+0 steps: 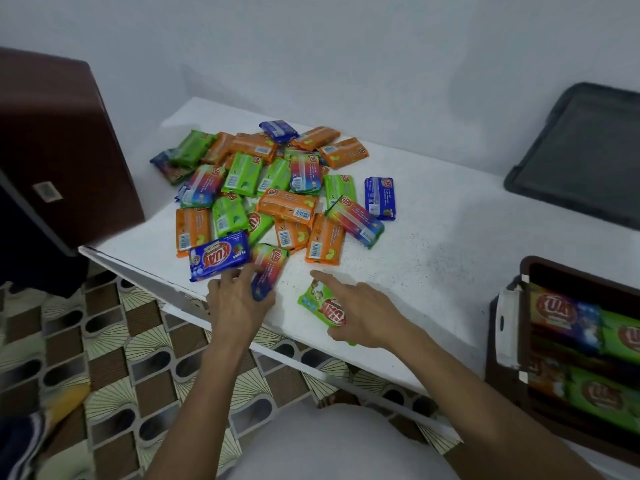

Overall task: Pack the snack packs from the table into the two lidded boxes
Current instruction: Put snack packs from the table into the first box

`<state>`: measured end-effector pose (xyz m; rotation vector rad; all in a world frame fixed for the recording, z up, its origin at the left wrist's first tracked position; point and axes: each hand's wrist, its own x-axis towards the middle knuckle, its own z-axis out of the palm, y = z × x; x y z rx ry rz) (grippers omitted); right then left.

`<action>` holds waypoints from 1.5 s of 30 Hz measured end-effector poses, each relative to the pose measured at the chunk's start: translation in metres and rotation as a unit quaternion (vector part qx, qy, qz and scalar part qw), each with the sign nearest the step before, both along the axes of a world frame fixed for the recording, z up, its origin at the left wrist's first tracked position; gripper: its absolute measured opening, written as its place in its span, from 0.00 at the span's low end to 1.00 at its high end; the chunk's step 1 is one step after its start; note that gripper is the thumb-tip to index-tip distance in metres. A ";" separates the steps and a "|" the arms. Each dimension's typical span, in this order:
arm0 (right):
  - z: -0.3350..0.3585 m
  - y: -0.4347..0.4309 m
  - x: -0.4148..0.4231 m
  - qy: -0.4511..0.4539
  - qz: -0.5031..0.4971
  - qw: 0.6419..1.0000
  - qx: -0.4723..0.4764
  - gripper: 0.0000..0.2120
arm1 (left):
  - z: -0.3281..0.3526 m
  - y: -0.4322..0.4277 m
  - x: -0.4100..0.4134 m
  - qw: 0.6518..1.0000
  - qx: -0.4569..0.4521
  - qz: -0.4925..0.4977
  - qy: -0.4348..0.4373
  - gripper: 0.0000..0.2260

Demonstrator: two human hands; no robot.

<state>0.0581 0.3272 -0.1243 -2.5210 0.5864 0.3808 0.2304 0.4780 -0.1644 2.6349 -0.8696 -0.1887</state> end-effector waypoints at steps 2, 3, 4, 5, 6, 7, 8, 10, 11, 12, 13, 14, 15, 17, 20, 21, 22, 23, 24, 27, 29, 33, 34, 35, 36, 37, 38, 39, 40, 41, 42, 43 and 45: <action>0.005 -0.005 -0.005 -0.009 -0.039 0.996 0.076 0.41 | 0.003 -0.001 -0.003 0.999 0.025 -0.026 -0.029 0.26; 0.007 -0.007 -0.008 -0.019 -0.057 0.993 0.102 0.38 | 0.005 -0.002 -0.006 0.998 0.033 -0.030 -0.034 0.27; 0.009 -0.009 -0.011 -0.030 -0.071 0.990 0.118 0.35 | 0.007 -0.004 -0.009 0.998 0.038 -0.034 -0.038 0.27; 0.012 -0.011 -0.014 -0.036 -0.082 0.988 0.130 0.31 | 0.009 -0.006 -0.012 0.997 0.040 -0.040 -0.043 0.27; 0.014 -0.012 -0.018 -0.039 -0.092 0.986 0.136 0.29 | 0.010 -0.008 -0.014 0.997 0.036 -0.047 -0.044 0.27; 0.016 -0.012 -0.022 -0.040 -0.102 0.984 0.139 0.26 | 0.011 -0.010 -0.016 0.998 0.026 -0.052 -0.040 0.26; 0.018 -0.012 -0.026 -0.041 -0.111 0.983 0.139 0.25 | 0.013 -0.013 -0.018 0.998 0.013 -0.052 -0.027 0.25; 0.023 -0.011 -0.035 -0.049 -0.130 0.983 0.123 0.23 | 0.019 -0.016 -0.024 0.998 -0.024 -0.048 0.020 0.24; 0.026 -0.009 -0.039 -0.062 -0.143 0.981 0.115 0.23 | 0.023 -0.018 -0.026 0.997 -0.046 -0.047 0.045 0.24; 0.029 -0.008 -0.043 -0.081 -0.160 0.977 0.114 0.22 | 0.029 -0.020 -0.031 0.994 -0.069 -0.050 0.071 0.24; 0.033 -0.008 -0.048 -0.104 -0.183 0.970 0.119 0.22 | 0.035 -0.023 -0.035 0.988 -0.096 -0.057 0.106 0.25; 0.037 -0.009 -0.053 -0.130 -0.212 0.960 0.130 0.22 | 0.043 -0.027 -0.040 0.978 -0.128 -0.069 0.150 0.26; 0.042 -0.009 -0.059 -0.158 -0.240 0.947 0.144 0.22 | 0.050 -0.032 -0.046 0.962 -0.165 -0.085 0.201 0.28; 0.055 -0.014 -0.074 -0.211 -0.281 0.920 0.176 0.22 | 0.065 -0.043 -0.062 0.923 -0.229 -0.121 0.284 0.35; 0.081 -0.024 -0.102 -0.281 -0.321 0.871 0.242 0.22 | 0.081 -0.060 -0.086 0.889 -0.279 -0.184 0.314 0.44; 0.089 -0.028 -0.115 -0.302 -0.330 0.857 0.256 0.23 | 0.086 -0.066 -0.095 0.876 -0.298 -0.202 0.320 0.45; 0.096 -0.032 -0.127 -0.317 -0.334 0.848 0.263 0.23 | 0.091 -0.072 -0.104 0.862 -0.319 -0.218 0.329 0.45; 0.102 -0.037 -0.142 -0.326 -0.335 0.844 0.264 0.24 | 0.096 -0.078 -0.113 0.848 -0.337 -0.230 0.337 0.44; 0.106 -0.041 -0.156 -0.333 -0.336 0.840 0.265 0.23 | 0.100 -0.083 -0.123 0.839 -0.351 -0.240 0.341 0.42; 0.114 -0.054 -0.204 -0.358 -0.354 0.826 0.252 0.18 | 0.110 -0.100 -0.151 0.829 -0.375 -0.251 0.331 0.38; 0.118 -0.060 -0.235 -0.373 -0.372 0.820 0.222 0.13 | 0.115 -0.110 -0.169 0.826 -0.380 -0.253 0.331 0.37; 0.119 -0.066 -0.289 -0.351 -0.389 0.826 0.206 0.09 | 0.121 -0.128 -0.205 0.798 -0.384 -0.256 0.388 0.35; 0.118 -0.067 -0.300 -0.337 -0.387 0.831 0.212 0.11 | 0.120 -0.131 -0.213 0.786 -0.385 -0.257 0.409 0.34; 0.116 -0.068 -0.310 -0.320 -0.386 0.835 0.225 0.13 | 0.120 -0.135 -0.221 0.774 -0.388 -0.258 0.429 0.34; 0.113 -0.068 -0.319 -0.302 -0.386 0.837 0.241 0.16 | 0.119 -0.137 -0.228 0.764 -0.390 -0.256 0.447 0.34; 0.110 -0.068 -0.326 -0.284 -0.388 0.839 0.256 0.17 | 0.118 -0.140 -0.234 0.757 -0.391 -0.250 0.460 0.33; 0.106 -0.069 -0.331 -0.268 -0.390 0.839 0.268 0.18 | 0.118 -0.141 -0.239 0.754 -0.391 -0.242 0.470 0.33; 0.101 -0.069 -0.335 -0.256 -0.393 0.838 0.277 0.18 | 0.118 -0.143 -0.244 0.753 -0.390 -0.234 0.476 0.32; 0.096 -0.070 -0.336 -0.251 -0.393 0.838 0.284 0.18 | 0.117 -0.145 -0.248 0.755 -0.388 -0.228 0.478 0.31; 0.092 -0.071 -0.337 -0.248 -0.387 0.841 0.286 0.18 | 0.117 -0.146 -0.252 0.758 -0.384 -0.223 0.478 0.30; 0.087 -0.073 -0.336 -0.240 -0.376 0.850 0.280 0.17 | 0.116 -0.147 -0.255 0.762 -0.381 -0.219 0.476 0.29; 0.083 -0.076 -0.333 -0.222 -0.364 0.863 0.270 0.17 | 0.115 -0.148 -0.258 0.764 -0.379 -0.216 0.475 0.29; 0.075 -0.081 -0.325 -0.183 -0.353 0.882 0.254 0.17 | 0.112 -0.149 -0.261 0.766 -0.375 -0.211 0.477 0.28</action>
